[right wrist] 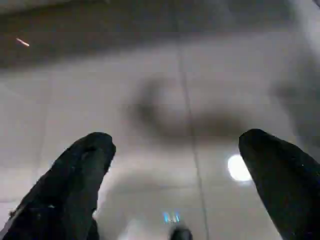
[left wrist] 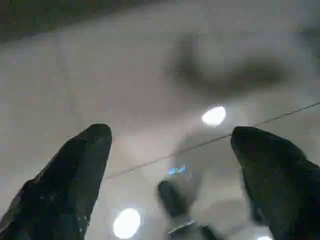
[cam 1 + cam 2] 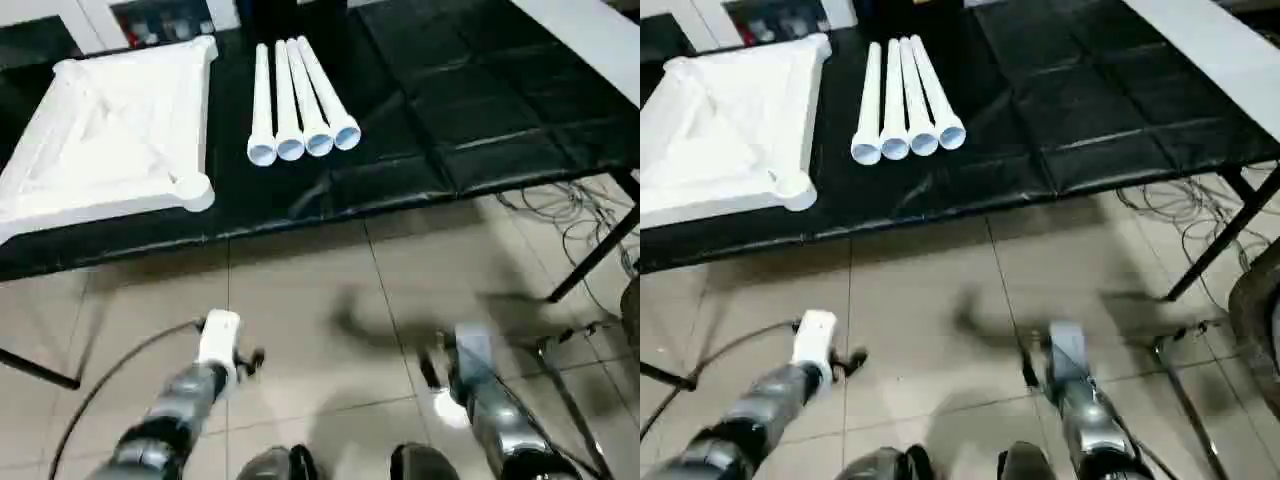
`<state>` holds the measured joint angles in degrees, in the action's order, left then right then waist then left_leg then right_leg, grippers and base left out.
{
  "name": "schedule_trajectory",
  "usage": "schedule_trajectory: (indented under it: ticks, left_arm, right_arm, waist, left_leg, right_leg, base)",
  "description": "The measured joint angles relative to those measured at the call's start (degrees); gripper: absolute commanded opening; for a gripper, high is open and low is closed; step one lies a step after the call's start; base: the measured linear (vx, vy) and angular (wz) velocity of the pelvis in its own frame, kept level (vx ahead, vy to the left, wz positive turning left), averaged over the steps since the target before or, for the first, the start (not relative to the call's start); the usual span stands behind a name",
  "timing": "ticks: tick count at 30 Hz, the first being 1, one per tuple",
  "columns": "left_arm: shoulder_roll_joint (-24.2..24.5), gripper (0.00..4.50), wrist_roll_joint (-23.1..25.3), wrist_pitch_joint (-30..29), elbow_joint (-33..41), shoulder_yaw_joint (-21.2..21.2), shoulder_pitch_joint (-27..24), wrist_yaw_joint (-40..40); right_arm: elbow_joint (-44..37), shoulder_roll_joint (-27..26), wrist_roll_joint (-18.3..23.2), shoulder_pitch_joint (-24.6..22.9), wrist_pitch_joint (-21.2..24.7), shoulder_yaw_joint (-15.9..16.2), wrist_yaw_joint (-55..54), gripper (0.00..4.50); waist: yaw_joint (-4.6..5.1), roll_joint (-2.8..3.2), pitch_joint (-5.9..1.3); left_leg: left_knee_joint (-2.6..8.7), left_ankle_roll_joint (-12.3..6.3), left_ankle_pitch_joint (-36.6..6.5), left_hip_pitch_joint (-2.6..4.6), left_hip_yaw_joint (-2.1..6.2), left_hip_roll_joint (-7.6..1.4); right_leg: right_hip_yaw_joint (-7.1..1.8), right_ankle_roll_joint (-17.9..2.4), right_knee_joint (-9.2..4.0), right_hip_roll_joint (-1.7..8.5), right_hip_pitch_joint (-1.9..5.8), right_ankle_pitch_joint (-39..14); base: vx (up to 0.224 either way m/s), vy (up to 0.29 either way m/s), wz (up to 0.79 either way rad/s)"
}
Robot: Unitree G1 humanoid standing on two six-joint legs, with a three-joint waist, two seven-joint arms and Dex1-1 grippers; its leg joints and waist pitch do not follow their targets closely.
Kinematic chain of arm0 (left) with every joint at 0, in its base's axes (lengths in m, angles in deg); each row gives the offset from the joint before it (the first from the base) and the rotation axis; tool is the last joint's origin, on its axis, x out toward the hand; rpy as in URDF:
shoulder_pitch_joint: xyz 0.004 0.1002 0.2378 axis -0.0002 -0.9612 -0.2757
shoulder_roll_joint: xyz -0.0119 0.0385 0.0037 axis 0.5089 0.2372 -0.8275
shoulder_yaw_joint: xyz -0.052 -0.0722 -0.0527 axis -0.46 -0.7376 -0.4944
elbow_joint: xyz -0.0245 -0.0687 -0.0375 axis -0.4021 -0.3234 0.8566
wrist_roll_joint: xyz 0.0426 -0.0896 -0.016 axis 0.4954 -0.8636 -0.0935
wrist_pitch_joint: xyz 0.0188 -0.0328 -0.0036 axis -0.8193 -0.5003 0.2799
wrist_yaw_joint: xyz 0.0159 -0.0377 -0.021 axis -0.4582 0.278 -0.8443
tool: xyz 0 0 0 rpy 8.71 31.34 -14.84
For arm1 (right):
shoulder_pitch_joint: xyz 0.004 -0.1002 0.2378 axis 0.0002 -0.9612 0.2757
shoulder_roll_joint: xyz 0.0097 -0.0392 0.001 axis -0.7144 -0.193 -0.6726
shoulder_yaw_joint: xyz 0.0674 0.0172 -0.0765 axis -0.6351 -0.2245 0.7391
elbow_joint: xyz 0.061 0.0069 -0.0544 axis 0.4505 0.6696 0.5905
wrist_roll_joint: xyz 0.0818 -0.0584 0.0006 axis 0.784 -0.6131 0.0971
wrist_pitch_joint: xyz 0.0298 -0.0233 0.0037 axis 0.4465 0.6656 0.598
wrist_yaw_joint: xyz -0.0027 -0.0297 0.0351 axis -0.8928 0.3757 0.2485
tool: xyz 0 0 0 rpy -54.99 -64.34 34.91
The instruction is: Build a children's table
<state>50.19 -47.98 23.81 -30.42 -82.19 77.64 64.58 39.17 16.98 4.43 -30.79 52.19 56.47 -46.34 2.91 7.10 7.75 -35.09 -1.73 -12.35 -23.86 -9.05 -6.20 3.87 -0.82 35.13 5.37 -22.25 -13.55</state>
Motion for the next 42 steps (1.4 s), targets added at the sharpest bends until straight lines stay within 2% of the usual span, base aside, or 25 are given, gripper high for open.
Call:
schedule_trajectory:
  ticks: [3, 5, 10, 13, 17, 19, 21, 24, 25, 26, 27, 28, 30, 31, 32, 33, 34, 35, 36, 37, 38, 39, 40, 41, 42]
  left_arm:
    - [0.58, 4.47, -1.34, 0.57, 14.36, 1.12, -9.15, 3.33]
    - [1.2, 4.47, -2.35, -0.01, 22.37, 1.42, -12.79, 4.18]
    - [3.81, 4.47, -3.69, 0.29, 48.38, 1.61, -23.1, 3.66]
    - [4.01, 4.47, -4.28, -2.63, 63.32, -1.02, -26.86, 1.46]
    - [4.99, 4.47, -5.64, -10.45, 80.73, -3.36, -26.28, -1.24]
    - [4.7, 4.47, -6.66, -15.87, 85.58, -2.99, -22.54, -2.82]
    - [3.94, 4.47, -6.54, -19.54, 86.38, -2.38, -18.44, -4.77]
    - [3.06, 4.47, -6.39, -23.11, 86.14, -1.56, -15.33, -7.12]
    - [2.34, 4.47, -6.31, -24.11, 85.97, -1.61, -15.02, -8.02]
    - [1.98, 4.47, -6.02, -25.03, 85.87, -1.57, -14.92, -8.51]
    - [1.63, 4.47, -5.74, -26.25, 85.61, -1.76, -14.73, -9.41]
    - [1.57, 4.47, -5.23, -27.69, 85.01, -2.37, -14.84, -10.25]
    - [1.68, 4.47, -4.81, -30.42, 84.85, -3.01, -14.68, -11.66]
    - [1.59, 4.47, -4.91, -31.27, 85.01, -3.23, -13.96, -12.04]
    - [1.5, 4.47, -5.0, -31.54, 85.26, -3.2, -13.46, -12.04]
    - [1.6, 4.47, -5.0, -31.71, 85.37, -3.15, -13.17, -12.03]
    - [1.74, 4.47, -5.0, -31.79, 85.47, -3.21, -13.16, -12.05]
    - [1.14, 4.47, -5.11, -32.12, 85.06, -2.98, -13.06, -12.12]
    - [0.82, 4.47, -5.34, -32.42, 84.86, -2.36, -13.37, -12.08]
    - [1.08, 4.47, -5.35, -32.62, 84.71, -2.33, -13.47, -12.01]
    - [1.42, 4.47, -5.33, -32.65, 84.45, -2.22, -13.27, -11.89]
    - [1.55, 4.47, -5.31, -32.66, 84.18, -1.9, -12.91, -11.74]
    - [1.6, 4.47, -5.38, -32.79, 83.98, -1.41, -12.43, -11.03]
    - [1.57, 4.47, -5.44, -33.03, 83.92, -0.93, -12.12, -10.52]
    - [1.59, 4.47, -5.56, -33.16, 83.83, -0.47, -11.66, -10.05]
  right_arm:
    - [-19.16, -0.24, 1.67, -8.06, 2.81, 3.3, 2.67, 4.5]
    - [-28.75, 0.9, 1.25, -9.94, 4.07, 4.82, 2.57, 4.5]
    - [-51.6, 4.5, 1.16, -17.32, 8.75, 6.49, 4.26, 4.5]
    - [-62.92, 4.28, 4.77, -19.34, 17.62, 4.97, 2.72, 4.5]
    - [-73.23, 5.11, 6.32, -18.08, 22.76, 2.4, 0.02, 4.5]
    - [-75.9, 5.44, 4.05, -15.56, 24.83, 2.51, -0.9, 4.5]
    - [-76.12, 5.09, 2.44, -12.36, 26.38, 3.4, -1.21, 4.5]
    - [-76.33, 3.42, 1.66, -9.36, 27.53, 4.87, -1.58, 4.5]
    - [-76.29, 2.68, 1.7, -8.93, 28.27, 5.51, -1.84, 4.5]
    - [-76.22, 2.47, 1.71, -8.87, 28.81, 6.17, -1.97, 4.5]
    - [-75.84, 2.17, 1.62, -8.22, 29.9, 7.14, -2.35, 4.5]
    - [-75.37, 1.48, 1.49, -7.03, 31.1, 8.94, -2.76, 4.5]
    - [-75.32, 0.13, 0.73, -5.35, 32.25, 10.87, -3.07, 4.5]
    - [-75.38, -0.6, 0.76, -4.66, 32.54, 11.05, -3.08, 4.5]
    - [-75.42, -0.84, 0.51, -4.2, 32.55, 11.3, -3.04, 4.5]
    - [-75.46, -0.75, -0.11, -4.12, 32.54, 11.77, -2.93, 4.5]
    - [-75.51, -0.57, -1.1, -4.27, 32.53, 12.35, -3.0, 4.5]
    - [-75.52, 0.34, -2.77, -4.68, 32.43, 12.72, -3.44, 4.5]
    - [-75.03, 1.52, -4.22, -4.91, 32.77, 12.57, -4.23, 4.5]
    - [-74.94, 2.3, -5.87, -4.85, 34.1, 12.35, -5.22, 4.5]
    - [-75.24, 3.2, -6.69, -4.84, 35.02, 12.34, -5.51, 4.5]
    - [-75.87, 4.05, -7.27, -4.84, 35.76, 12.21, -5.62, 4.5]
    - [-76.73, 5.58, -8.5, -4.84, 37.0, 12.03, -5.88, 4.5]
    - [-77.33, 6.67, -9.58, -4.92, 37.77, 12.04, -5.93, 4.5]
    - [-78.49, 7.31, -9.95, -5.13, 38.89, 11.46, -5.91, 4.5]
  waist:
    - [-0.21, -0.98, 0.11]
    - [-0.3, -1.83, 0.25]
    - [-1.63, -3.86, 0.85]
    - [-1.9, -4.52, 1.32]
    - [-2.43, -4.61, 1.27]
    - [-2.41, -4.51, 1.38]
    - [-2.36, -4.21, 1.61]
    - [-1.99, -2.98, 2.27]
    - [-1.61, -2.55, 2.56]
    - [-1.39, -2.34, 2.61]
    - [-0.71, -2.24, 2.68]
    - [0.22, -2.42, 2.7]
    - [1.57, -2.42, 2.68]
    - [1.93, -2.77, 2.47]
    - [2.31, -3.28, 2.22]
    - [2.6, -4.16, 1.9]
    - [2.53, -5.48, 1.33]
    - [2.3, -6.73, 1.37]
    - [1.85, -5.63, 1.29]
    - [0.76, -5.68, 1.22]
    - [-0.05, -5.68, 1.16]
    - [-0.79, -5.54, 1.09]
    - [-1.63, -5.1, 0.86]
    - [-2.19, -4.29, 0.52]
    - [-2.4, -2.69, -0.01]
  left_leg:
    - [-0.54, -0.29, -0.03, -1.08, 0.0, -0.12]
    - [-1.02, -0.37, 0.0, -1.3, 0.0, -0.18]
    - [-0.55, -0.05, 0.01, -0.26, -0.93, -0.64]
    - [-0.13, 0.82, 0.36, -0.24, -1.06, -0.73]
    - [0.16, 0.94, 0.64, -0.16, -1.35, -0.73]
    - [0.22, 0.56, 0.95, -0.69, 0.27, 0.11]
    - [0.3, 0.56, 0.92, -0.49, 1.66, 0.47]
    - [-1.11, 0.06, -0.18, -0.36, 2.73, -0.25]
    - [-1.62, 0.13, -0.42, -0.16, 2.84, -0.5]
    - [-1.64, -0.28, -0.68, -0.08, 3.01, -0.38]
    - [-1.18, -0.52, -0.79, 0.66, 4.11, 0.54]
    - [-0.49, -0.91, -0.93, 1.45, 6.21, 2.58]
    - [-0.39, -2.02, -1.42, 3.04, 8.79, 4.87]
    - [-0.33, -2.3, -1.98, 3.97, 9.69, 6.22]
    - [-0.32, -2.42, -2.3, 4.47, 10.19, 7.5]
    - [-0.26, -2.46, -2.64, 4.91, 10.47, 9.04]
    - [-0.29, -2.35, -3.12, 5.2, 10.7, 11.1]
    - [-2.48, -3.8, -4.63, 4.84, 9.63, 12.05]
    - [-5.96, -6.03, -5.97, 4.23, 7.57, 10.22]
    - [-8.55, -6.12, -6.17, 3.73, 6.24, 8.74]
    - [-9.42, -6.0, -6.09, 3.28, 6.05, 7.47]
    - [-9.32, -5.41, -5.76, 2.64, 6.05, 5.83]
    - [-8.77, -3.94, -4.83, 1.24, 6.29, 3.57]
    - [-6.59, -2.65, -3.8, 0.26, 6.47, 1.87]
    - [-2.96, 0.04, -1.51, -0.28, 6.67, -0.56]
  right_leg:
    - [0.0, 0.03, 0.52, -0.04, -1.09, 0.02]
    - [-0.05, 0.01, 1.06, -0.06, -1.34, 0.01]
    - [-0.25, 0.1, 0.76, -0.06, -0.61, 0.0]
    - [-0.33, 0.62, 0.43, -0.08, -0.66, -0.31]
    - [-0.5, 0.31, -0.18, -0.11, -0.5, 0.42]
    - [0.99, 1.46, -0.49, 0.49, 0.42, 0.02]
    - [2.79, 2.4, -1.32, 1.05, 1.74, -0.6]
    - [6.38, 3.34, -3.31, 1.49, 5.43, -1.3]
    - [7.4, 3.83, -3.84, 1.53, 7.02, -1.85]
    - [7.87, 4.03, -4.37, 1.51, 7.83, -2.53]
    - [7.38, 3.6, -4.24, 0.73, 8.08, -4.0]
    - [4.83, 1.83, -1.53, -0.71, 7.6, -6.76]
    - [1.4, 1.93, 6.27, -3.65, 5.45, -7.64]
    - [-0.02, 2.04, 8.56, -5.28, 3.32, -7.6]
    - [-1.18, 2.46, 8.98, -5.78, 1.4, -7.31]
    - [-3.06, 2.94, 8.28, -5.82, -0.35, -6.58]
    - [-5.56, 3.28, 4.38, -5.1, -0.75, -5.39]
    - [-6.53, 2.34, 4.34, -4.02, -0.3, -1.59]
    - [-5.85, 1.86, 4.03, -4.26, 0.69, -2.24]
    - [-6.2, 1.05, 3.36, -4.45, 2.2, -2.95]
    - [-6.18, 0.74, 2.54, -4.47, 3.57, -3.15]
    - [-6.13, 0.62, 1.65, -4.62, 4.74, -3.43]
    - [-6.07, 0.75, 0.75, -5.06, 6.13, -3.87]
    - [-5.71, 0.75, 0.21, -5.57, 6.95, -4.36]
    - [-4.6, 1.13, -0.1, -6.4, 7.52, -5.0]
  base:
    - [0.0, 0.0, 0.0]
    - [0.0, 0.0, 0.0]
    - [-0.062, -0.004, 0.01]
    - [0.0, 0.0, 0.0]
    - [0.0, 0.0, 0.0]
    - [0.0, 0.0, 0.0]
    - [0.014, -0.002, 0.48]
    - [0.06, 0.017, 0.52]
    - [0.108, 0.039, 0.55]
    - [0.149, 0.051, 0.66]
    - [0.223, 0.069, 0.64]
    - [0.223, 0.069, 0.64]
    - [0.233, 0.043, 0.63]
    - [0.217, 0.025, 0.67]
    - [0.204, -0.023, 0.74]
    - [0.2, -0.055, 0.74]
    - [0.2, -0.055, 0.74]
    - [0.211, -0.091, 0.79]
    - [0.227, -0.064, 0.47]
    - [0.227, -0.064, 0.47]
    - [0.24, -0.01, 0.05]
    - [0.234, 0.025, -0.05]
    - [0.234, 0.025, -0.05]
    - [0.231, 0.097, -0.08]
    - [0.249, 0.165, -0.03]
